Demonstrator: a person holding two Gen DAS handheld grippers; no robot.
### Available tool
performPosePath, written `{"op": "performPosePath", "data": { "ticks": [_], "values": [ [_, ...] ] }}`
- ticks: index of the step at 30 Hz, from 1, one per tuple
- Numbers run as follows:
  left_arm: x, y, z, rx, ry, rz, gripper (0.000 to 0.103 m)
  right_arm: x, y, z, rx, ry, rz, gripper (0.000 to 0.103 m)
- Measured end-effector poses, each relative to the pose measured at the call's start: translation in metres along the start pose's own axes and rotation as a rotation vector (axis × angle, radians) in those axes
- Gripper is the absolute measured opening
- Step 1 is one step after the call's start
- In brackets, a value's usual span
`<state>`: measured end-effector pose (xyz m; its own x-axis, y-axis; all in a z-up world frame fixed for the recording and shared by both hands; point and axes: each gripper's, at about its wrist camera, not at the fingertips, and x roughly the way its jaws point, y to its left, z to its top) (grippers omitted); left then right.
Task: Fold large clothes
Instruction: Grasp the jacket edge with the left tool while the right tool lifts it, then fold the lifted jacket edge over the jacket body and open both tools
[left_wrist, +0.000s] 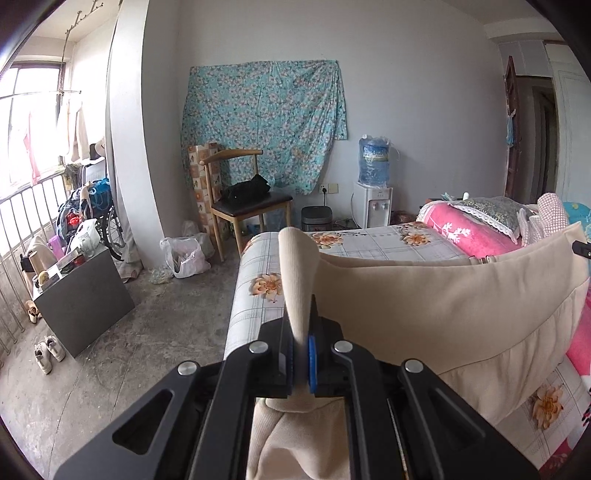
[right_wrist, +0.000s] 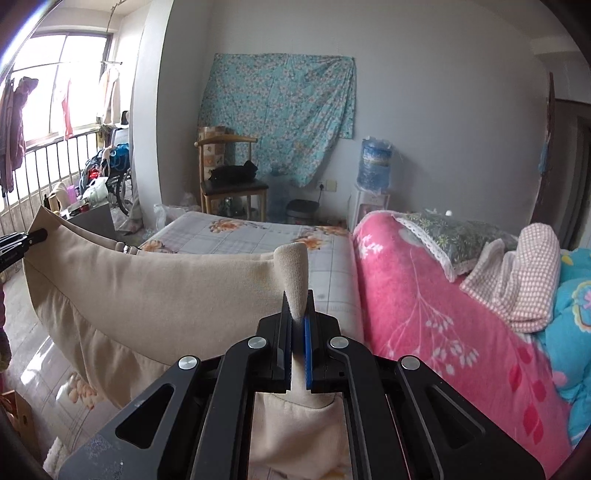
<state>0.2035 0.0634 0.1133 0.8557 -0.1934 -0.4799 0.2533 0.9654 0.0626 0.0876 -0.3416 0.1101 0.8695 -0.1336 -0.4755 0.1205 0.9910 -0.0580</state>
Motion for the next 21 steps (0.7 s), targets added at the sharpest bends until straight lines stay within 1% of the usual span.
{"op": "performPosePath", "data": {
  "ticks": [2,4,6,9,10,11,12,13,14,15,17,18,19,20,21],
  "values": [
    [0.036,0.005,0.012,-0.002,0.041,-0.007,0.005,0.031,-0.007,0.012,0.017,0.024,0.012,0.003],
    [0.077,0.009,0.018,-0.003,0.103,-0.012,0.006,0.066,-0.013,0.019,0.031,0.061,0.021,0.003],
    [0.120,0.016,0.017,-0.041,0.193,-0.036,0.005,0.100,-0.018,0.021,0.051,0.110,0.031,0.003],
    [0.180,0.023,0.000,-0.090,0.343,-0.057,0.006,0.153,-0.020,0.011,0.063,0.210,0.045,0.004],
    [0.198,0.025,-0.009,-0.106,0.399,-0.059,0.010,0.172,-0.021,0.005,0.068,0.259,0.050,0.005],
    [0.214,0.028,-0.017,-0.126,0.452,-0.063,0.010,0.187,-0.022,-0.002,0.072,0.299,0.027,0.008],
    [0.227,0.031,-0.025,-0.150,0.494,-0.061,0.017,0.199,-0.024,-0.008,0.075,0.334,-0.004,0.013],
    [0.234,0.037,-0.030,-0.182,0.516,-0.054,0.027,0.210,-0.029,-0.014,0.084,0.368,-0.033,0.015],
    [0.234,0.043,-0.032,-0.215,0.512,-0.051,0.031,0.216,-0.036,-0.018,0.109,0.391,-0.060,0.022],
    [0.231,0.050,-0.031,-0.246,0.497,-0.048,0.032,0.218,-0.046,-0.020,0.151,0.401,-0.072,0.027],
    [0.218,0.060,-0.026,-0.288,0.455,-0.036,0.032,0.207,-0.062,-0.018,0.233,0.373,-0.050,0.028],
    [0.210,0.065,-0.022,-0.305,0.429,-0.038,0.032,0.200,-0.067,-0.016,0.245,0.353,-0.051,0.028],
    [0.201,0.069,-0.018,-0.318,0.400,-0.051,0.032,0.191,-0.068,-0.013,0.242,0.332,-0.049,0.029],
    [0.190,0.071,-0.014,-0.330,0.371,-0.082,0.032,0.181,-0.065,-0.010,0.235,0.310,-0.027,0.031],
    [0.182,0.071,-0.009,-0.340,0.348,-0.127,0.032,0.171,-0.061,-0.007,0.227,0.293,0.010,0.037]
  ]
}}
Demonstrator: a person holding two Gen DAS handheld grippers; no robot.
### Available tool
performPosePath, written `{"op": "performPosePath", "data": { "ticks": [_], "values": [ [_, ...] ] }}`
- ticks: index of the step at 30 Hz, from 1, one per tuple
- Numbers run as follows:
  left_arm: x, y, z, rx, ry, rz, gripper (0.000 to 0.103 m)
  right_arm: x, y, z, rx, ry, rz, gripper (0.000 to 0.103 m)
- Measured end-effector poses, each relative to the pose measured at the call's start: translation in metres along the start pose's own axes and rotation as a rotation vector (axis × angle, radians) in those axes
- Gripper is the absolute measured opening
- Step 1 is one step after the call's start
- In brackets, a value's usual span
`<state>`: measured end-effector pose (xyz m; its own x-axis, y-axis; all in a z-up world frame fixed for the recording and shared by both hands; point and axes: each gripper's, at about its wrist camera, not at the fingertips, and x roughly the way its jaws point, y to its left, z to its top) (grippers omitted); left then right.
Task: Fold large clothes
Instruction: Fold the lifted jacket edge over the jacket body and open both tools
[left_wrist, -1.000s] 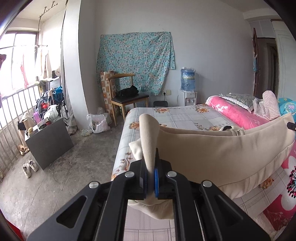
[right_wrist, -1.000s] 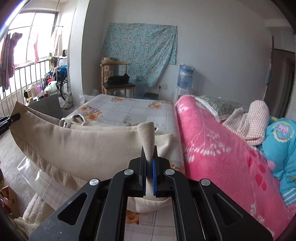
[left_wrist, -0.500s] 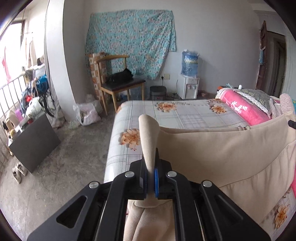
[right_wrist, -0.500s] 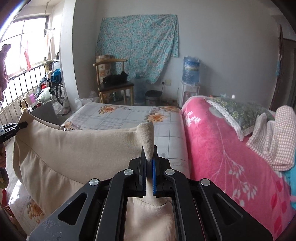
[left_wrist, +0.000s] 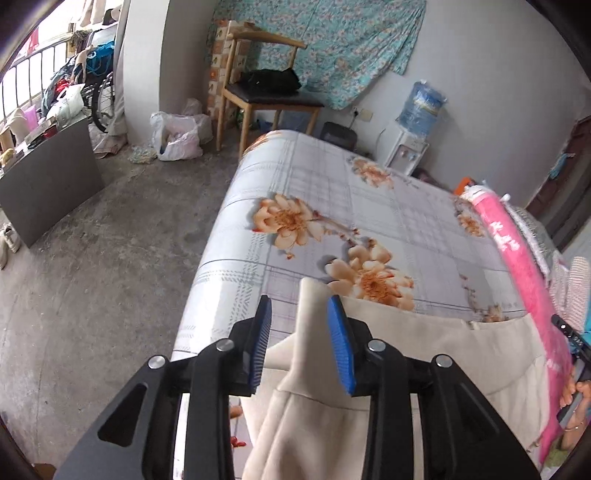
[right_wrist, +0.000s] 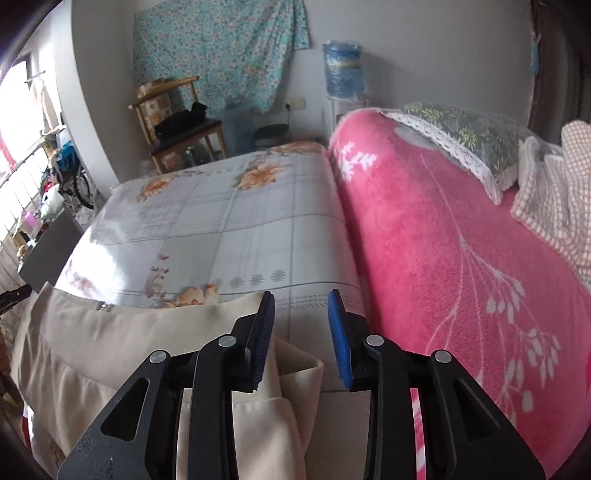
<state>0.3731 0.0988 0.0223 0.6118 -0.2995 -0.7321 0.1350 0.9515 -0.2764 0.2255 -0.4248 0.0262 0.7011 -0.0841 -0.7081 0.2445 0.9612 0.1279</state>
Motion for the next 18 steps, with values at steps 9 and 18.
{"op": "performPosePath", "data": {
  "ticks": [9,18],
  "values": [
    [0.012,0.033,-0.076,-0.207,0.259,-0.217,0.027,0.015,0.052,-0.057,-0.251,0.270,0.146,0.054],
    [-0.062,0.041,-0.093,-0.156,0.118,-0.125,0.025,-0.057,0.032,-0.076,-0.287,0.160,-0.046,0.047]
  ]
}}
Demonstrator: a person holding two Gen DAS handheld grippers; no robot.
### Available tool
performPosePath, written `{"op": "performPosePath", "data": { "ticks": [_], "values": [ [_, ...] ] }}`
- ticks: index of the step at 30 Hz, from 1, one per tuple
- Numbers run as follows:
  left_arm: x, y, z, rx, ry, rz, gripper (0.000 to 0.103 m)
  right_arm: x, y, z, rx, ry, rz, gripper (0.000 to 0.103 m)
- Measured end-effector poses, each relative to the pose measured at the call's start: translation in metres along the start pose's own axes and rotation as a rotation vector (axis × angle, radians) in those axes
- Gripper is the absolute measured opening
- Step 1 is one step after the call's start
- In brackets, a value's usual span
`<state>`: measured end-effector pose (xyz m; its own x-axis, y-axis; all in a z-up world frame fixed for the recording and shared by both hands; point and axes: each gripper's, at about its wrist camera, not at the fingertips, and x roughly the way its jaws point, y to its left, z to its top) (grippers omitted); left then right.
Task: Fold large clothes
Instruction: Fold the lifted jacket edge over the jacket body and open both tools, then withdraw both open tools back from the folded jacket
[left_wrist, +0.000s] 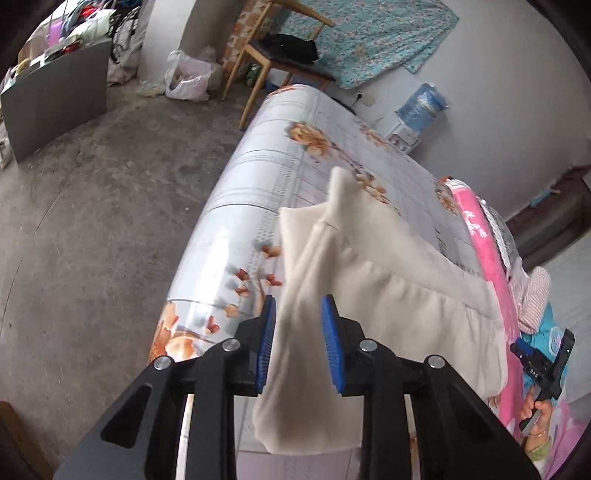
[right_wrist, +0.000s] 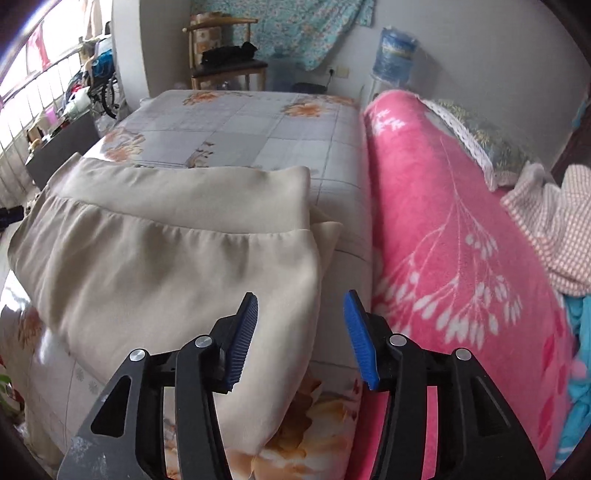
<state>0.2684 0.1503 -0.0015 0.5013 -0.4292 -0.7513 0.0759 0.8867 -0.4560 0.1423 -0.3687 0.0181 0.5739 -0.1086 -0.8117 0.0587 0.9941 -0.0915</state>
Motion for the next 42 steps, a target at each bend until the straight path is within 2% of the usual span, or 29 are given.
{"op": "performPosePath", "data": {
  "ticks": [2,4,6,8,9,11,13,14,15,16,17,19,22,26,28,30,31,33,35,37,38,40,41,42],
  "values": [
    [-0.009,-0.020,-0.020,0.092,-0.003,-0.048,0.026,-0.016,0.016,-0.015,-0.044,-0.023,0.077,0.047],
    [-0.002,-0.038,-0.045,0.180,0.050,-0.029,0.027,-0.021,0.035,-0.031,-0.125,-0.027,0.131,0.047],
    [0.011,-0.042,-0.068,0.229,0.089,0.040,0.027,-0.016,0.052,-0.050,-0.238,-0.012,0.106,0.047],
    [0.012,-0.036,-0.076,0.230,0.062,0.027,0.027,0.002,0.056,-0.069,-0.325,0.043,0.008,0.048],
    [0.009,-0.032,-0.074,0.205,0.058,0.009,0.027,0.008,0.050,-0.074,-0.328,0.073,0.004,0.053],
    [0.002,-0.024,-0.068,0.156,0.048,0.010,0.027,0.004,0.035,-0.073,-0.252,0.092,0.028,0.056],
    [-0.009,-0.023,-0.066,0.187,0.010,0.122,0.026,-0.009,0.031,-0.068,-0.227,0.077,0.000,0.056],
    [-0.015,-0.023,-0.064,0.196,-0.003,0.130,0.026,-0.017,0.034,-0.067,-0.239,0.055,-0.038,0.055],
    [-0.021,-0.024,-0.064,0.194,-0.009,0.125,0.026,-0.024,0.037,-0.067,-0.244,0.037,-0.062,0.055],
    [-0.028,-0.025,-0.064,0.199,-0.016,0.117,0.026,-0.030,0.041,-0.065,-0.234,0.025,-0.047,0.055],
    [-0.033,-0.033,-0.066,0.218,-0.028,0.107,0.026,-0.037,0.045,-0.063,-0.213,0.007,-0.012,0.056],
    [-0.036,-0.056,-0.074,0.281,-0.046,0.082,0.033,-0.046,0.061,-0.058,-0.170,-0.040,0.046,0.060],
    [-0.019,-0.101,-0.090,0.385,-0.049,0.068,0.042,-0.042,0.093,-0.042,-0.092,-0.112,0.147,0.067],
    [0.028,-0.145,-0.110,0.475,-0.029,0.176,0.048,-0.013,0.137,-0.022,0.002,-0.126,0.234,0.068],
    [0.055,-0.148,-0.117,0.496,-0.012,0.270,0.051,0.010,0.155,-0.021,0.024,-0.090,0.236,0.068],
    [0.059,-0.146,-0.122,0.516,-0.064,0.287,0.053,0.032,0.169,-0.024,0.006,-0.044,0.183,0.068],
    [0.058,-0.146,-0.122,0.523,-0.062,0.290,0.053,0.034,0.172,-0.025,-0.008,-0.060,0.162,0.068],
    [0.050,-0.144,-0.119,0.501,-0.052,0.271,0.053,0.029,0.171,-0.023,-0.007,-0.048,0.151,0.068],
    [0.034,-0.136,-0.115,0.474,-0.083,0.248,0.053,0.015,0.160,-0.021,0.028,-0.061,0.134,0.068],
    [0.024,-0.123,-0.109,0.431,-0.109,0.259,0.060,0.000,0.140,-0.026,0.078,-0.100,0.077,0.070],
    [0.026,-0.115,-0.107,0.405,-0.097,0.273,0.061,-0.003,0.128,-0.029,0.113,-0.110,0.038,0.071],
    [0.038,-0.096,-0.104,0.340,-0.033,0.302,0.063,0.008,0.104,-0.038,0.195,-0.063,0.013,0.072],
    [0.037,-0.091,-0.104,0.307,-0.041,0.263,0.064,0.019,0.095,-0.042,0.229,-0.016,0.024,0.072],
    [0.034,-0.088,-0.103,0.284,-0.048,0.244,0.063,0.022,0.088,-0.046,0.251,-0.016,0.061,0.072]
  ]
}}
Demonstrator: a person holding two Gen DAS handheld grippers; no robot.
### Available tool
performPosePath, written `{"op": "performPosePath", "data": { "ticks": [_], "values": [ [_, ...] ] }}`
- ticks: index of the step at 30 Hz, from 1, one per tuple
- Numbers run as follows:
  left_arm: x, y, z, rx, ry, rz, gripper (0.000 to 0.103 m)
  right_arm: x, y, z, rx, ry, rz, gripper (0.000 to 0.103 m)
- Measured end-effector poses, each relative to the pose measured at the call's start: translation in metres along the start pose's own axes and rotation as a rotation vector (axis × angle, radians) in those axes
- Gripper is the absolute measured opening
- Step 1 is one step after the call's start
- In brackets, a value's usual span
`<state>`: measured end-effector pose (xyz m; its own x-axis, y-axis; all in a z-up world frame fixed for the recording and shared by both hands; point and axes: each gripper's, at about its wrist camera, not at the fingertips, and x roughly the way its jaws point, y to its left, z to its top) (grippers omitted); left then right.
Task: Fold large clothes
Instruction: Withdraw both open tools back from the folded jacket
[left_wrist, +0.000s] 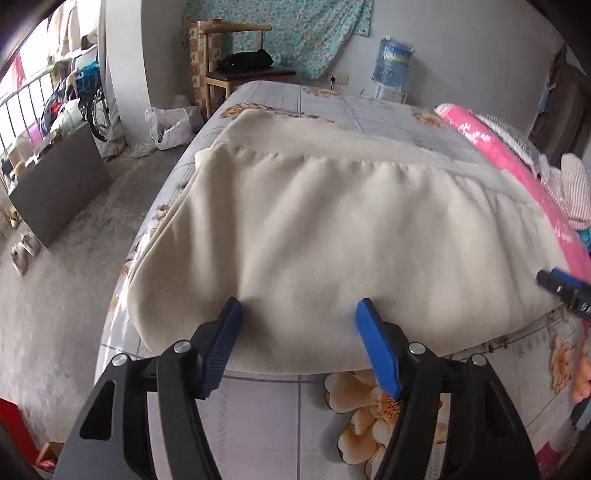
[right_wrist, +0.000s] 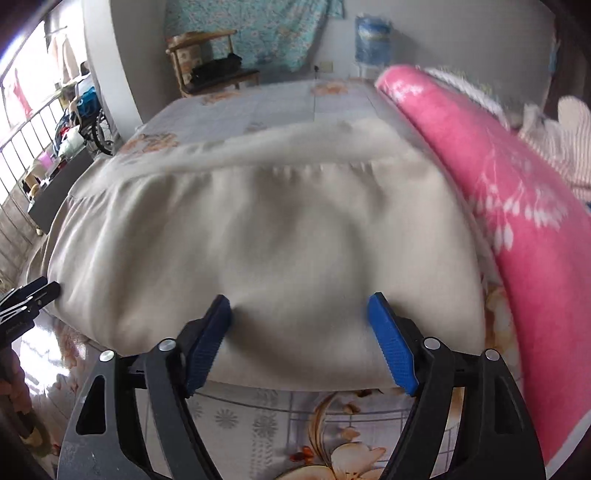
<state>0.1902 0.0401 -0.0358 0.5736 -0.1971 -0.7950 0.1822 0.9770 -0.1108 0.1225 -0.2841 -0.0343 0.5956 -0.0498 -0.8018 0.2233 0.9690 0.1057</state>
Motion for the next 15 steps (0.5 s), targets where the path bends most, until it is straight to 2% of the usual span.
{"op": "performPosePath", "data": {
  "ticks": [3,6,9,11,15],
  "values": [
    [-0.016,-0.002,-0.001,-0.014,-0.026,-0.023,0.065,-0.019,0.000,0.001,-0.002,-0.016,-0.004,0.074],
    [-0.049,-0.010,-0.011,-0.007,-0.104,-0.054,0.076,-0.048,0.001,-0.008,0.030,-0.048,0.067,0.079],
    [-0.082,-0.023,-0.024,0.003,-0.163,-0.017,0.088,-0.073,0.012,-0.024,0.010,-0.070,0.090,0.088],
    [-0.102,-0.033,-0.034,0.012,-0.200,0.014,0.098,-0.085,0.024,-0.037,-0.031,-0.086,0.076,0.092],
    [-0.129,-0.054,-0.048,0.057,-0.238,0.047,0.098,-0.107,0.039,-0.055,-0.061,-0.128,0.059,0.095]
  ]
}}
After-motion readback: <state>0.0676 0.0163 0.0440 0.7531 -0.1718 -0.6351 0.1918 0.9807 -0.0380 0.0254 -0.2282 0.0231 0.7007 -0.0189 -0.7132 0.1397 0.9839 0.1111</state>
